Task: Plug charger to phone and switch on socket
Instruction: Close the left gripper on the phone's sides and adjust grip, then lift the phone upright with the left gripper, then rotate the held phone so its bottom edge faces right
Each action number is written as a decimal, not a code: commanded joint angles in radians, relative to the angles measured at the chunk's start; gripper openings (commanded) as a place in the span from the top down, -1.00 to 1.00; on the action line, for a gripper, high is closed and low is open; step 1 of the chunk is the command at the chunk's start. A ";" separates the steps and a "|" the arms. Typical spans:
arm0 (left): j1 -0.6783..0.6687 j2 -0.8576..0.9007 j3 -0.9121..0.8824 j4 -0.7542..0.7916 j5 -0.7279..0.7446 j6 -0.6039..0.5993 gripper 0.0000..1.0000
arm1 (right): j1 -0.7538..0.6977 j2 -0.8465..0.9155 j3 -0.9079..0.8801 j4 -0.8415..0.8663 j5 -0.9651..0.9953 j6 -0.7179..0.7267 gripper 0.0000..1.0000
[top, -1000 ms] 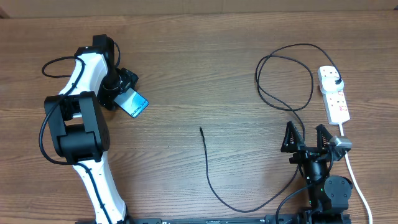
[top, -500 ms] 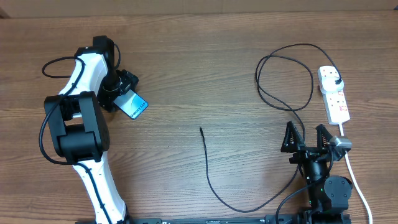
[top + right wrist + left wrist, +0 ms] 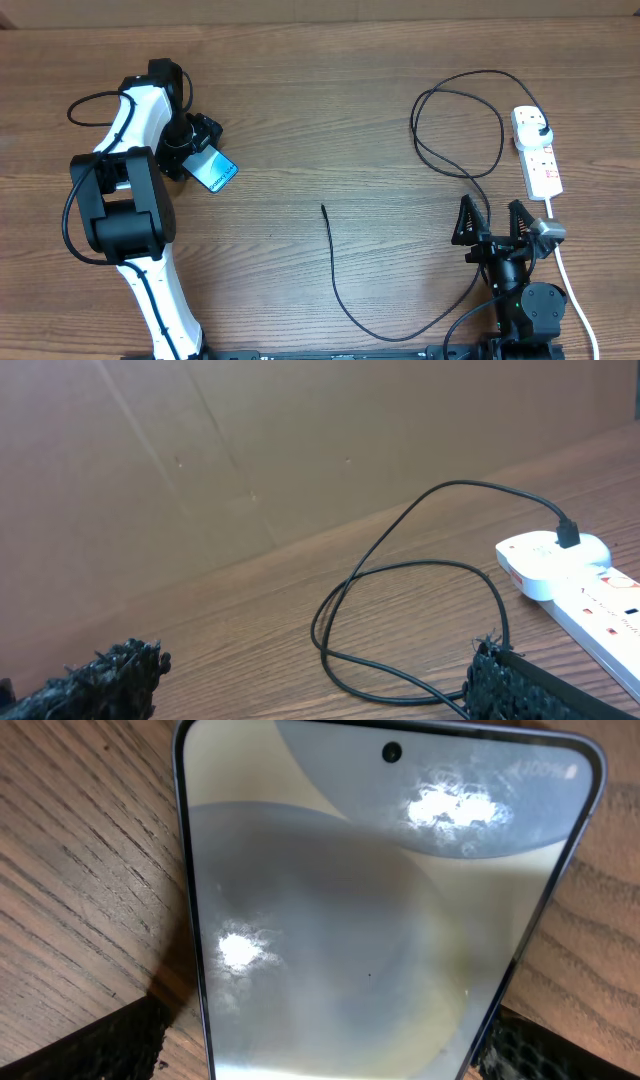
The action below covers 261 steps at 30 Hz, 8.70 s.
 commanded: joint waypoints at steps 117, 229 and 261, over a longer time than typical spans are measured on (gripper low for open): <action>-0.029 0.072 0.185 -0.161 -0.012 0.016 0.92 | 0.006 -0.007 -0.011 0.006 0.013 -0.006 -1.00; -0.029 0.072 0.533 -0.569 1.270 -0.068 0.91 | 0.006 -0.007 -0.011 0.006 0.013 -0.006 -1.00; -0.029 0.072 0.533 -0.565 1.106 -0.087 0.92 | 0.006 -0.007 -0.011 0.006 0.013 -0.006 -1.00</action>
